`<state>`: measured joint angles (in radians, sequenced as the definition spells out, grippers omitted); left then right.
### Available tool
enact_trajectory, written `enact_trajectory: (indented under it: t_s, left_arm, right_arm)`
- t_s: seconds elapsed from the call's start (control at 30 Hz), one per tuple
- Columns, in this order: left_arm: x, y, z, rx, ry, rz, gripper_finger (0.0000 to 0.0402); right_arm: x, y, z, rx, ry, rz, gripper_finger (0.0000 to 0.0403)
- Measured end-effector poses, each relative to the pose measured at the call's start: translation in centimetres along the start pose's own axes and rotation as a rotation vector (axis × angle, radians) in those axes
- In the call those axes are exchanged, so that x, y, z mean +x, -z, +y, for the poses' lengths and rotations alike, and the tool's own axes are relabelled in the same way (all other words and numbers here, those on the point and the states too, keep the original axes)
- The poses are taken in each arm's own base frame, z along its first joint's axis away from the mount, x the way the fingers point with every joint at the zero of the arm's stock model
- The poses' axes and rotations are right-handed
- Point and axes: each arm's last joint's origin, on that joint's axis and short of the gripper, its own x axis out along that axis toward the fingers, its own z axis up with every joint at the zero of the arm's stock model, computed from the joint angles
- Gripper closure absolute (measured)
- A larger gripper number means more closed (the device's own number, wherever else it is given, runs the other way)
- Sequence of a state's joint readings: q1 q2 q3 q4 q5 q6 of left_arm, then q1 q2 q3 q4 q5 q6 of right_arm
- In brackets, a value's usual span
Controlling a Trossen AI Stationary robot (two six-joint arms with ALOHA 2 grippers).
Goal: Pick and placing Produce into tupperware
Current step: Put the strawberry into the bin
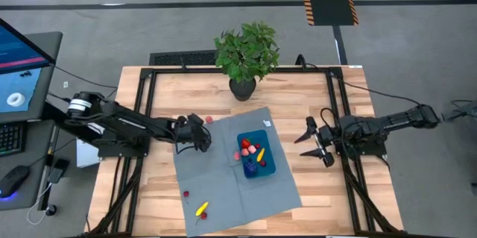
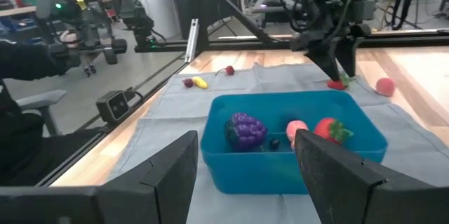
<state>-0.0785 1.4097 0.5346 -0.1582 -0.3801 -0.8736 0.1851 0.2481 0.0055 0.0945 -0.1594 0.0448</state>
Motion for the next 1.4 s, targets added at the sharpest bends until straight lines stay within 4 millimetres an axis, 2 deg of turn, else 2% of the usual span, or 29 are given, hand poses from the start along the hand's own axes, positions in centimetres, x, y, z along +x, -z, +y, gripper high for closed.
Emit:
enact_trajectory:
  t_s: [0.23,0.63,0.83,1.1,1.4]
  left_arm:
    - [-0.2,-0.1,-0.1,0.010,-0.019,-0.025,0.0171]
    - [0.0,-0.5,0.2,0.012,-0.020,-0.021,0.0233]
    - [0.0,-0.5,0.2,0.026,-0.019,-0.019,0.0287]
    - [0.0,-0.7,0.0,0.072,-0.006,-0.048,0.0391]
    - [-0.1,-1.1,-0.7,0.129,0.065,-0.086,0.0400]
  right_arm:
    - [0.0,0.0,0.1,-0.002,-0.010,-0.002,0.0143]
    - [0.0,0.0,0.1,-0.002,-0.008,-0.002,0.0143]
    - [0.0,0.0,0.1,-0.002,-0.008,-0.002,0.0143]
    - [0.0,0.1,0.1,0.000,-0.006,0.013,0.0143]
    - [0.0,0.1,0.1,0.000,-0.006,0.013,0.0143]
